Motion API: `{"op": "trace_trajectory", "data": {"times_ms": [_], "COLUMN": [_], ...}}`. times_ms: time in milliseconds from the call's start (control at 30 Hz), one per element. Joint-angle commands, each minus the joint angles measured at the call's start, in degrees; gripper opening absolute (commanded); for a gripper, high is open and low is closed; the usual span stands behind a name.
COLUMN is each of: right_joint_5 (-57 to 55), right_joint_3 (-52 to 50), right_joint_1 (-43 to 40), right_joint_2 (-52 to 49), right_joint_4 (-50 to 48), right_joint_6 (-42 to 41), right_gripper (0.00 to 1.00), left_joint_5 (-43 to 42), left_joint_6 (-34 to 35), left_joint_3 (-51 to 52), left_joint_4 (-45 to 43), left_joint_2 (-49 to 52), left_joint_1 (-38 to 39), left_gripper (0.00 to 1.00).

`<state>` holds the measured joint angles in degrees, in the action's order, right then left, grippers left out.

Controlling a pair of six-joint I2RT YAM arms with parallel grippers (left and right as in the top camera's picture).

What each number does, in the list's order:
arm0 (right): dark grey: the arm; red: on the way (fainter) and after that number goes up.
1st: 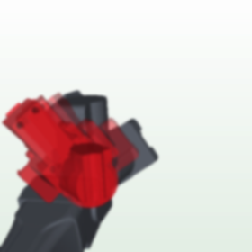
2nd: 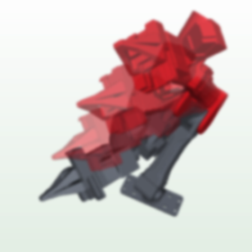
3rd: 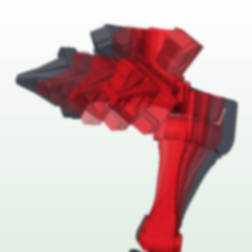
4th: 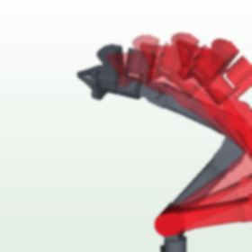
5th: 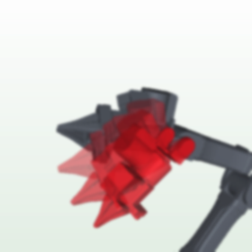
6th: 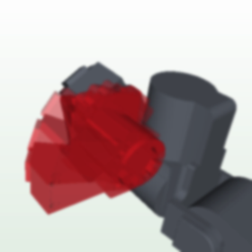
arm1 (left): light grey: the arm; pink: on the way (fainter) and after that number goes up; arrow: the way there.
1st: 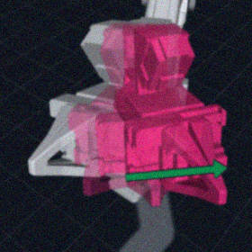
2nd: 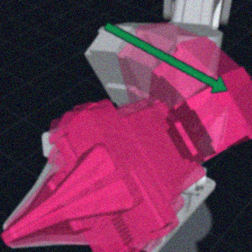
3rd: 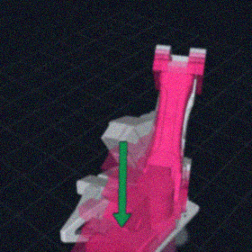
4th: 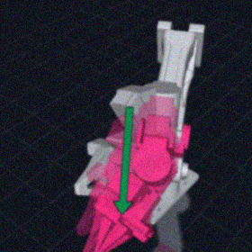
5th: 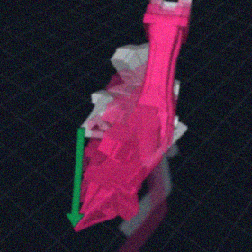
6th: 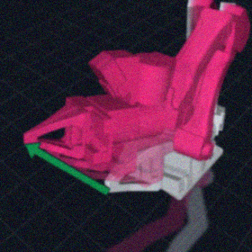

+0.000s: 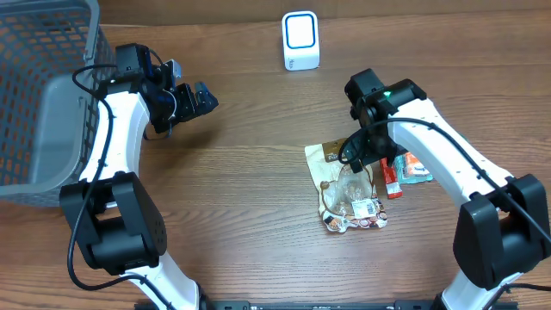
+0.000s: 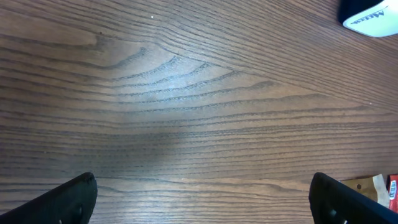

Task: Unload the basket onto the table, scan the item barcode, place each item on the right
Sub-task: 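Release the PanTree pack and lift the right gripper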

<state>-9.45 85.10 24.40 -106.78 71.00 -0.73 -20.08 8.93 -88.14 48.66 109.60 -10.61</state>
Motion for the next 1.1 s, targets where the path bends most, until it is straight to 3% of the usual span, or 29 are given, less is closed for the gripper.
{"op": "trace_trajectory", "data": {"times_ms": [0,1067], "right_joint_5": [-0.6,-0.5], "right_joint_3": [-0.1,-0.1], "right_joint_1": [-0.4,-0.4], "right_joint_2": [0.4,0.4], "right_joint_4": [-0.9,-10.6], "right_joint_6": [-1.1,-2.5], "right_gripper": [1.0,1.0], "left_joint_5": [0.2,0.2], "left_joint_6": [0.5,0.5], "left_joint_3": [-1.2,-1.2], "left_joint_4": [0.0,0.0], "left_joint_2": [0.1,0.1], "left_joint_1": [0.1,0.1], "left_gripper": [1.0,1.0]}}
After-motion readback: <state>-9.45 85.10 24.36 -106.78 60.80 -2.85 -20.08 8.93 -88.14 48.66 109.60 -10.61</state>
